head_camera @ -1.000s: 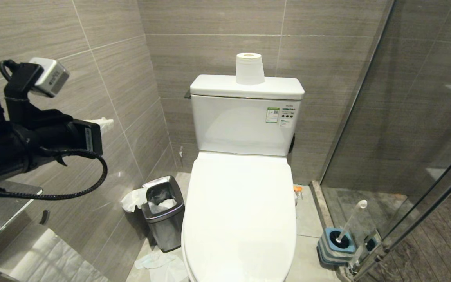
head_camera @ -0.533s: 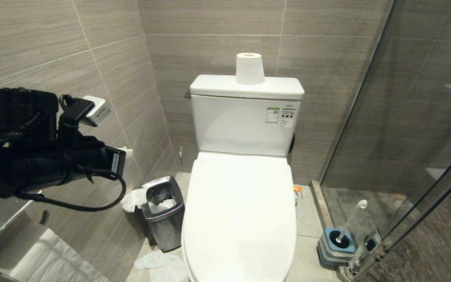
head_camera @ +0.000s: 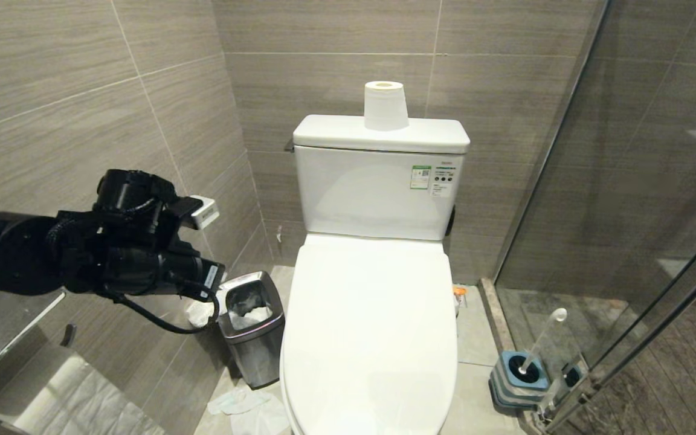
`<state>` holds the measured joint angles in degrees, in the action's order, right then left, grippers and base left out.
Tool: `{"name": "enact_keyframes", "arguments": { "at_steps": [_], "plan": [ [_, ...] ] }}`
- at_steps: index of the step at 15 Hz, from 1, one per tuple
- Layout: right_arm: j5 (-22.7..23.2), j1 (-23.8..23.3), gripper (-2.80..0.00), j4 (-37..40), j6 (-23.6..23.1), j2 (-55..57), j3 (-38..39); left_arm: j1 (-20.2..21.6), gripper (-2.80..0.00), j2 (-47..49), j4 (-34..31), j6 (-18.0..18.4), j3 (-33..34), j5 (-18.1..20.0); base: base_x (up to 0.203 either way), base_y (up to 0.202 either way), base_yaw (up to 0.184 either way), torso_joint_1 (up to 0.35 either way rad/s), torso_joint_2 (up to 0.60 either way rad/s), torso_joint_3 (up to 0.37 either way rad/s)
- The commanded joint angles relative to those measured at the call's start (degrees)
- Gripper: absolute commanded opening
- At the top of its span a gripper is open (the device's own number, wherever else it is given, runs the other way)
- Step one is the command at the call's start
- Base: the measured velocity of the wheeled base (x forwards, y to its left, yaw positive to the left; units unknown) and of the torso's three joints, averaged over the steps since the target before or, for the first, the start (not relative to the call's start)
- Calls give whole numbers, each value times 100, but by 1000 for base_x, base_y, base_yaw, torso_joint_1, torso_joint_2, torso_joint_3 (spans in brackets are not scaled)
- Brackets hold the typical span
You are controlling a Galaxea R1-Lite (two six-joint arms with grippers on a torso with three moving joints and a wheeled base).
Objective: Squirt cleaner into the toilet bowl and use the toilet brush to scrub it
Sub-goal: Use the left hand to lift the toilet lid slightly
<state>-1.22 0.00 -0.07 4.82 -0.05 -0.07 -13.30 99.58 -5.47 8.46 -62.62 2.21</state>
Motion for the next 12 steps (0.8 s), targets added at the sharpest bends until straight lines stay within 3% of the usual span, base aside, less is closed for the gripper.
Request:
{"name": "enact_keyframes", "arguments": {
  "at_steps": [1, 12],
  "plan": [
    [-1, 0, -280, -1, 2, -4, -1, 71, -280, 356, -41, 21, -63, 46, 0, 0, 0, 0, 0, 0],
    [-1, 0, -280, -1, 2, -3, 6, 249, -280, 1228, -490, 199, -453, 360, 0, 0, 0, 0, 0, 0]
  ]
}}
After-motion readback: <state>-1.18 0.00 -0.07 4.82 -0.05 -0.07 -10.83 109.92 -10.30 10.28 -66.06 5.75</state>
